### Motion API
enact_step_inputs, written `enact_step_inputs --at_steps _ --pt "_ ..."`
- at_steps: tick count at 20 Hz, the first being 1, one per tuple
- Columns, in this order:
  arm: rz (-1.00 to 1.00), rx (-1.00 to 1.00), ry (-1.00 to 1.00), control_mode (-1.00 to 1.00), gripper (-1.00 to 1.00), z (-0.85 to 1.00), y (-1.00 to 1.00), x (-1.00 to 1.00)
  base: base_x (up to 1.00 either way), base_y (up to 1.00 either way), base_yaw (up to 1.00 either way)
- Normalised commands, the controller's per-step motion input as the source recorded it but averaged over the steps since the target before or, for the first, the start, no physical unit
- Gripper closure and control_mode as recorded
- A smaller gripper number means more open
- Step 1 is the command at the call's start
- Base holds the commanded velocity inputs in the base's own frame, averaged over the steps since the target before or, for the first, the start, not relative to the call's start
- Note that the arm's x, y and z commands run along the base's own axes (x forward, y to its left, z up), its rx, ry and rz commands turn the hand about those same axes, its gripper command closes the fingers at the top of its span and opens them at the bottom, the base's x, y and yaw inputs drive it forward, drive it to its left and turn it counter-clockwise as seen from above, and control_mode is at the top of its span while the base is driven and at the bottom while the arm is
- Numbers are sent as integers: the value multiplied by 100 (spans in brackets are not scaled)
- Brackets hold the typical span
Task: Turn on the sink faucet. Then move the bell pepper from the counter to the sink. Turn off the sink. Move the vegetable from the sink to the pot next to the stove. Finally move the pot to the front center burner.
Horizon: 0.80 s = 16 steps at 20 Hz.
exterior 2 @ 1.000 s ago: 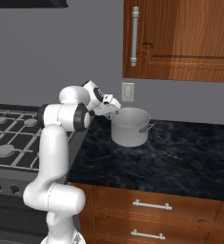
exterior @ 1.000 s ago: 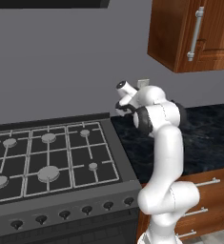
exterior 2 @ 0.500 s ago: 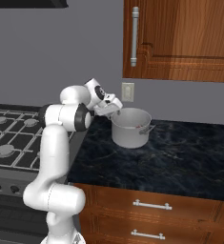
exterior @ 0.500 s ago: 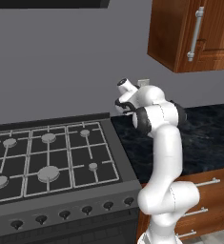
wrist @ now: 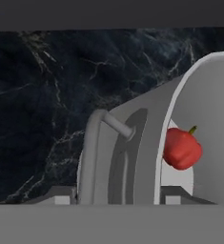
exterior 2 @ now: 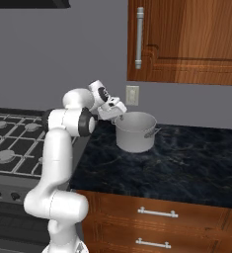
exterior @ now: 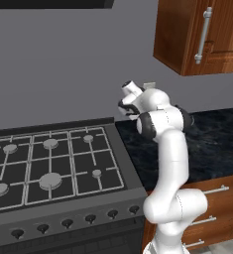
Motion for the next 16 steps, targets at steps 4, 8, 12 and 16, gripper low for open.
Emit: enact_step_inputs --at_steps 4,8,12,16 --pt "0 0 -1 -100 100 -5 0 0 0 0 0" --pt "0 0 -11 -100 100 3 0 -20 0 0 0" --pt "2 0 -15 -100 100 10 0 -49 0 0 0" --pt "3 0 -15 -100 100 1 1 -68 0 0 0"
